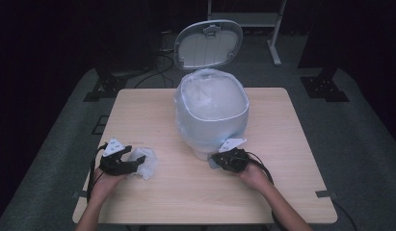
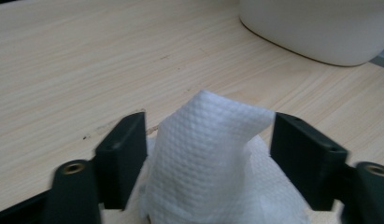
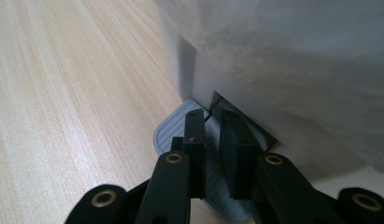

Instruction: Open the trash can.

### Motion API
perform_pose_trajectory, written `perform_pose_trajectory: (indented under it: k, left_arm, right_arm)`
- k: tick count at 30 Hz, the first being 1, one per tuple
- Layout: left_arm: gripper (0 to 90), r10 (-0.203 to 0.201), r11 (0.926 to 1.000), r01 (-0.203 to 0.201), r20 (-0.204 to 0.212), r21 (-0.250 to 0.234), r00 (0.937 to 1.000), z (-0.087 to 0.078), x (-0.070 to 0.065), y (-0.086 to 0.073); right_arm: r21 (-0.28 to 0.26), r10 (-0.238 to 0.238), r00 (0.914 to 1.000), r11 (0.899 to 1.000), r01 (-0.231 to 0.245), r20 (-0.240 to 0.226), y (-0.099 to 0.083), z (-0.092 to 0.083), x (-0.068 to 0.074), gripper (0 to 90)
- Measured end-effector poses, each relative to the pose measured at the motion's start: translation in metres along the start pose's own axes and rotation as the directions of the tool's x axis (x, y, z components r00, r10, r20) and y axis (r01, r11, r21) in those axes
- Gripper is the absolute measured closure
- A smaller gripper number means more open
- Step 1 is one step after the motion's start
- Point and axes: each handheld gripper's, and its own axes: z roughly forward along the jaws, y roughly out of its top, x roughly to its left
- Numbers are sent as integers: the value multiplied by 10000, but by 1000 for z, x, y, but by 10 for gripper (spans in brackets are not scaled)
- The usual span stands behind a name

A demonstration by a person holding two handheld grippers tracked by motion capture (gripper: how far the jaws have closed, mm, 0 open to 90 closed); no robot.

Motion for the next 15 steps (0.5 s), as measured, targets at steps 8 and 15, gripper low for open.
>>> perform_pose_trajectory:
  k: [8,15]
  left_arm:
    - [429,-39,9999,37,191,100,9998,3,3,-2]
    - [577,257,9992,-267,346,292,9991,6,2,0]
  right_arm:
    - [13,14,10000,10000,-14,4,0,0,0,801]
    - [-40,6,10000,10000,-6,-17,0,0,0,801]
